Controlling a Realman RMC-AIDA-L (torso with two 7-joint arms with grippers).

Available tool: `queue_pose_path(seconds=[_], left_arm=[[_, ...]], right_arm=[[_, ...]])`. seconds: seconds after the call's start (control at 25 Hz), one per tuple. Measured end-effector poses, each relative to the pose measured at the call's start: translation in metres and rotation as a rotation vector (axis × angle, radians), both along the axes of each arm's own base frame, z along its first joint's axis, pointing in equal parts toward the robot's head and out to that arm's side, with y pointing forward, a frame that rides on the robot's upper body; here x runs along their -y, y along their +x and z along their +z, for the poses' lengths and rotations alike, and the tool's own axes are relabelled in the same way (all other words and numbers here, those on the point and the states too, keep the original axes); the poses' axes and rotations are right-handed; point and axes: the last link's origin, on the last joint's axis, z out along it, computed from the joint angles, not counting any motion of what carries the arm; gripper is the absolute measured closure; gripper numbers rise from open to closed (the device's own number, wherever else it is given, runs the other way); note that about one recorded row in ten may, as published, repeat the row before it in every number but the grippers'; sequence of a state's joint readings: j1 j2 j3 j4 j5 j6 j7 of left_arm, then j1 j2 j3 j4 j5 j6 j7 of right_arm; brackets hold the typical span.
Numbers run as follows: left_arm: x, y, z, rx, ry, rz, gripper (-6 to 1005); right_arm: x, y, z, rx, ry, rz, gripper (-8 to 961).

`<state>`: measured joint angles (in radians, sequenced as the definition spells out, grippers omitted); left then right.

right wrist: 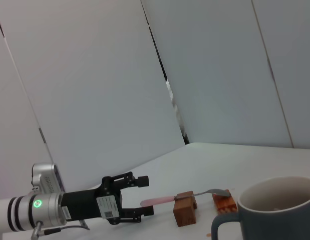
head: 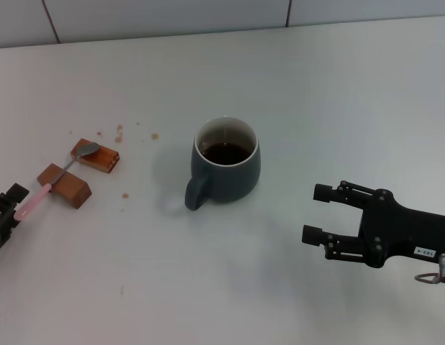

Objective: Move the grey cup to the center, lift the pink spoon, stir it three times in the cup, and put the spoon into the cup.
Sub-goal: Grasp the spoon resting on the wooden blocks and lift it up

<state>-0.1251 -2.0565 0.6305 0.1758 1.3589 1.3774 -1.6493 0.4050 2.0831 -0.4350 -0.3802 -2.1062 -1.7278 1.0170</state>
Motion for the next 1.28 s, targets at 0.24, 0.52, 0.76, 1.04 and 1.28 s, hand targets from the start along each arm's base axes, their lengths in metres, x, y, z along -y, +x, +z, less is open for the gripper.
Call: queue_pose_path(seconds=[0.24, 0.52, 0.76, 1.04, 1.28], left_arm=[[-0.003, 0.003, -0.003, 0.011, -0.014, -0.007, 234], [-0.008, 0.006, -0.005, 0.032, -0.031, -0.014, 236], [-0.013, 0.01, -0.007, 0.042, -0.047, -0.027, 239], [-0.016, 0.013, -0.008, 0.049, -0.05, -0.033, 241], [-0.017, 0.014, -0.011, 0.056, -0.055, -0.035, 244]], right_arm=[[0.0, 0.0, 0.0, -0.002, -0.001, -0.002, 119], [-0.001, 0.0, 0.0, -0.003, -0.005, -0.008, 119], [0.0, 0.0, 0.0, 0.0, -0.013, -0.005, 120], [0.0, 0.0, 0.0, 0.001, -0.013, -0.006, 119], [0.0, -0.001, -0.001, 0.001, -0.022, -0.009, 119]])
